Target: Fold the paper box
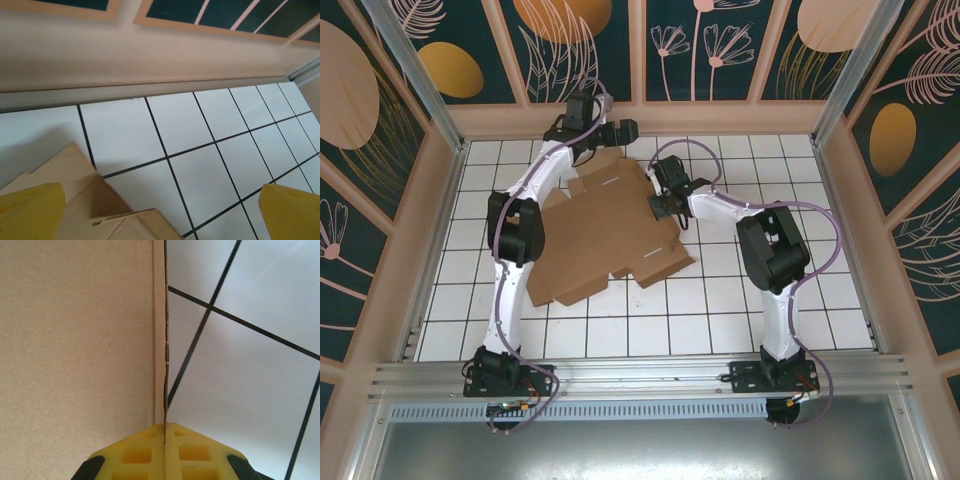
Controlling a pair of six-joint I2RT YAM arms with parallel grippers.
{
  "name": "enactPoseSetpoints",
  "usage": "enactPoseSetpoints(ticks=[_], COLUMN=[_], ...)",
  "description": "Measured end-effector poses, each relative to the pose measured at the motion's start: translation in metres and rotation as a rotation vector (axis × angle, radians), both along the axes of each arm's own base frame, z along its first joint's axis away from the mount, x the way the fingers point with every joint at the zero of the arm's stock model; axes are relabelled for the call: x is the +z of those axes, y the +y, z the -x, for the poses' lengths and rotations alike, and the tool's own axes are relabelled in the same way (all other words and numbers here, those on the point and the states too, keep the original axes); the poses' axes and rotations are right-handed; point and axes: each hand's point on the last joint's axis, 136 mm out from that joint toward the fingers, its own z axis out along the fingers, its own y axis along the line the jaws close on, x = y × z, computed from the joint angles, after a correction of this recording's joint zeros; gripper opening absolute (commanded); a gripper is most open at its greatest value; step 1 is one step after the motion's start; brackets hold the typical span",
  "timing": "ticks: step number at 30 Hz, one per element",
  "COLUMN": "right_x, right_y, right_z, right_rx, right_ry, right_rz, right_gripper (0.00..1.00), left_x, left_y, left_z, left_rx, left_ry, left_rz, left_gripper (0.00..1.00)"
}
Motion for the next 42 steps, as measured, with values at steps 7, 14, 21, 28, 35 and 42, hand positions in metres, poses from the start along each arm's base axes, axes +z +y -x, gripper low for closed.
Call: enactPoseSetpoints(ticks=[7, 14, 21, 28, 35, 42], right_x=[0.001, 0.002, 0.001, -0.002, -0.004, -0.003], right_y=[0.003, 0.004, 0.004, 0.002, 0.001, -0.001], right_z=[0.000, 0.000, 0.000, 0.001, 0.002, 0.001], right_rx=[0.011, 0.014, 0.012, 0.002, 0.002, -0.005], right_ry=[-0.008, -0.012, -0.013, -0.010, -0.005, -0.011], right_rz=[-0.001, -0.001, -0.001, 0.002, 0.005, 0.015], right_gripper=[0.00, 0.00, 0.00, 0.00, 0.00, 0.00], left_x=[-0.038, -0.067, -0.069, -0.073, -0.076, -0.082], left_y=[-0.011, -0.018, -0.030, -0.037, -0.040, -0.042], left_z=[-0.001, -0.001, 0.007, 0.022, 0.030, 0.032], left_rx=[-0.045, -0.072, -0.116, -0.164, -0.145, -0.074], left_ry=[0.051, 0.099, 0.142, 0.208, 0.300, 0.405], left_rz=[0.012, 0.036, 0.093, 0.127, 0.187, 0.282], left_gripper=[0.99, 0.98, 0.93, 0.90, 0.75, 0.68])
